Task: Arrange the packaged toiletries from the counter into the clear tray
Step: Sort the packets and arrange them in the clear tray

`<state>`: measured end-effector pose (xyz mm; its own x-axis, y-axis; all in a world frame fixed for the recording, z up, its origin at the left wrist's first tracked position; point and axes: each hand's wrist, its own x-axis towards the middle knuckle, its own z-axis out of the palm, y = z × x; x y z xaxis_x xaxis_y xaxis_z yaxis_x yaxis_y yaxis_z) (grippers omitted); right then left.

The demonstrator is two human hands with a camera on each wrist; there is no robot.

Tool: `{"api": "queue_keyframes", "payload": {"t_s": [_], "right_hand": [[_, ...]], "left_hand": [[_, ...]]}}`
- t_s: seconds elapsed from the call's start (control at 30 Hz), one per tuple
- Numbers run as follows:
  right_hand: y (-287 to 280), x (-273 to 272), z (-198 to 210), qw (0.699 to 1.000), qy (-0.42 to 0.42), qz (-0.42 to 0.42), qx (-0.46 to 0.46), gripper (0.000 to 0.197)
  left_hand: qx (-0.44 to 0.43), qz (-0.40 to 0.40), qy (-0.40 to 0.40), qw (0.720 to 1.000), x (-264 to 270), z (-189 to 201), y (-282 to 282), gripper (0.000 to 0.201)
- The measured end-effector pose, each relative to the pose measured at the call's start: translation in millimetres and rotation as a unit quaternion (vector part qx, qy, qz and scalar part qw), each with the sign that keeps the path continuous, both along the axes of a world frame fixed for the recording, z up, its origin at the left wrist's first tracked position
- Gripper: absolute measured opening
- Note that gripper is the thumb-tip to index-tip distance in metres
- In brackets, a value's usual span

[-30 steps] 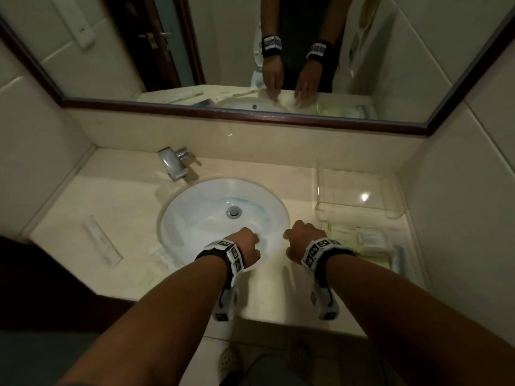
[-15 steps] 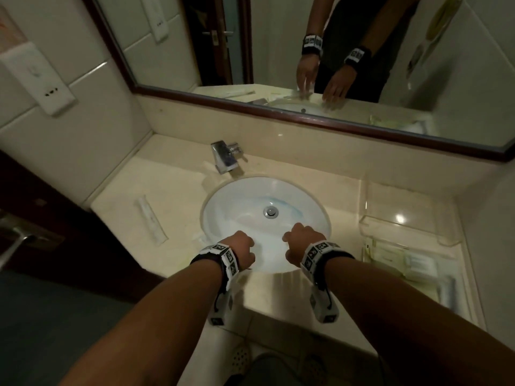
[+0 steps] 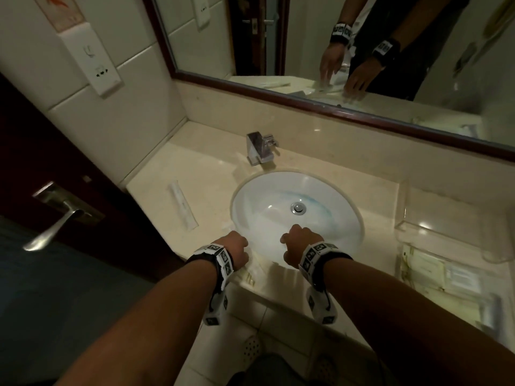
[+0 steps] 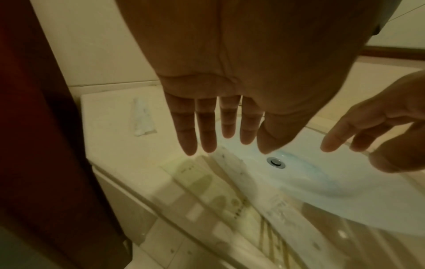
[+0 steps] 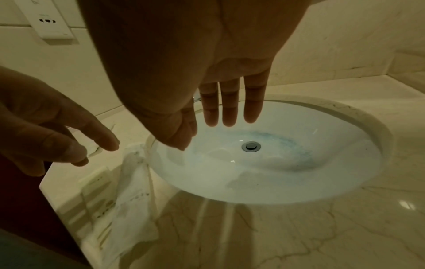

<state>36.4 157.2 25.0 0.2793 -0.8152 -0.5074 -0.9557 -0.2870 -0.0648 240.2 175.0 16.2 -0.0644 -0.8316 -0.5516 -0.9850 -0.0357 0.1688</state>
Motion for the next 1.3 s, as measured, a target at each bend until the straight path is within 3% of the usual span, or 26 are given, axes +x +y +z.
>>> {"api": "queue_keyframes", "payload": {"t_s": [0.23,0.73,0.97,1.3], "right_hand": [[1.2,22.1,-6.3,0.999,0.003,0.014,0.032,0.045],[9.9,62.3,-24.8,0.995,-0.045,0.031,0.086,0.055],[12.2,71.1,-34.3,0.991,-0.048,0.066,0.105,0.071],[10.8,82.0,-42.6,0.987,-0.025,0.093,0.130,0.068]], "left_hand": [[0.007,0.016,-0.024,1.000,20.3,-6.5,7.1,0.040],[0.028,0.019,-0.012,0.999,44.6,-38.8,17.1,0.051],[0.030,-0.026,-0.006,0.999,44.4,-49.3,13.3,0.052],[0.033,-0.065,-0.025,0.997,44.7,-58.5,5.0,0.052]]}}
